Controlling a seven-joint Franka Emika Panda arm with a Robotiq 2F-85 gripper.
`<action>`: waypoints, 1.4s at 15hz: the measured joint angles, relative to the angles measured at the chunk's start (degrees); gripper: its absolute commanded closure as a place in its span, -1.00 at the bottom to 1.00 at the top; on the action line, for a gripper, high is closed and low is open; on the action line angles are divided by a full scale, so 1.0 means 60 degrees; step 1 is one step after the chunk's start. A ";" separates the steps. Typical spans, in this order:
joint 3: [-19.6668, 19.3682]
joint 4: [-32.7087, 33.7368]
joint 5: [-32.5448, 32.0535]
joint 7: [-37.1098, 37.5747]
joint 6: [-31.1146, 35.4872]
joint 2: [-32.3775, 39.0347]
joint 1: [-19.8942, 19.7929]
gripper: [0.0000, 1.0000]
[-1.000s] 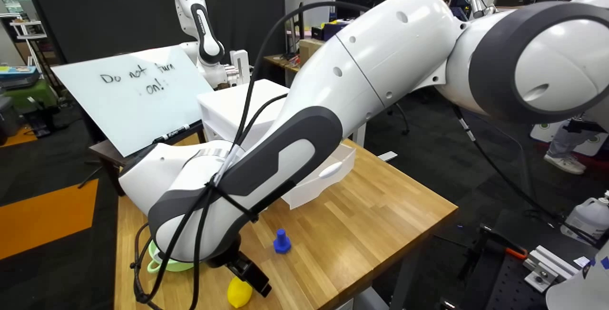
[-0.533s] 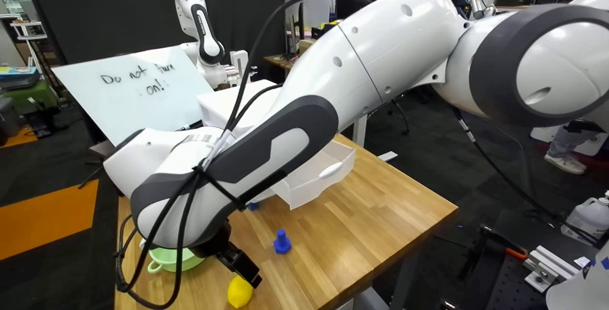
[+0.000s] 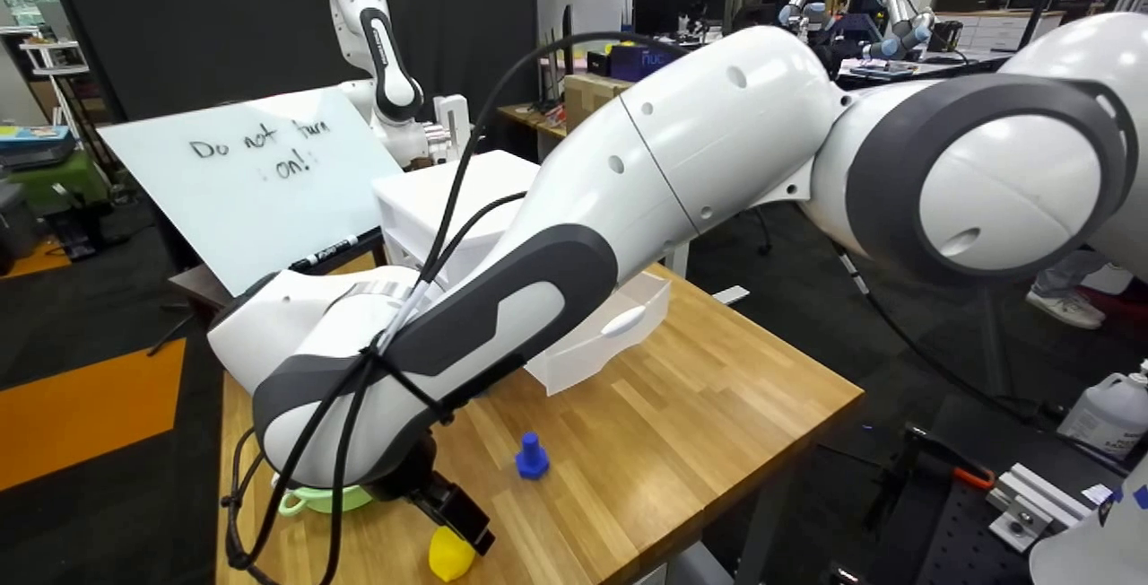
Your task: Pick up the lemon from the green pot then place it inside the open drawer
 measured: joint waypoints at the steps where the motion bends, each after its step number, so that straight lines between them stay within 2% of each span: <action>1: 0.0000 0.0151 0.0000 -0.0061 -0.0062 0.0107 0.0017 -1.00; 10: -0.0001 0.1309 0.0003 -0.0415 -0.0638 0.0913 0.0219 -1.00; 11: -0.0003 0.1402 0.0005 -0.0430 -0.0653 0.1006 0.0219 -0.94; 12: -0.0004 0.1509 0.0007 -0.0442 -0.0671 0.1108 0.0219 -0.46; 13: -0.0009 0.1579 0.0011 -0.0460 -0.0678 0.1181 0.0216 -0.45; 14: -0.0009 0.1630 0.0011 -0.0476 -0.0679 0.1229 0.0210 -0.34; 19: -0.0008 0.1838 0.0010 -0.0490 -0.0678 0.1312 0.0205 0.35; 21: -0.0006 0.1888 0.0010 -0.0491 -0.0678 0.1313 0.0204 0.36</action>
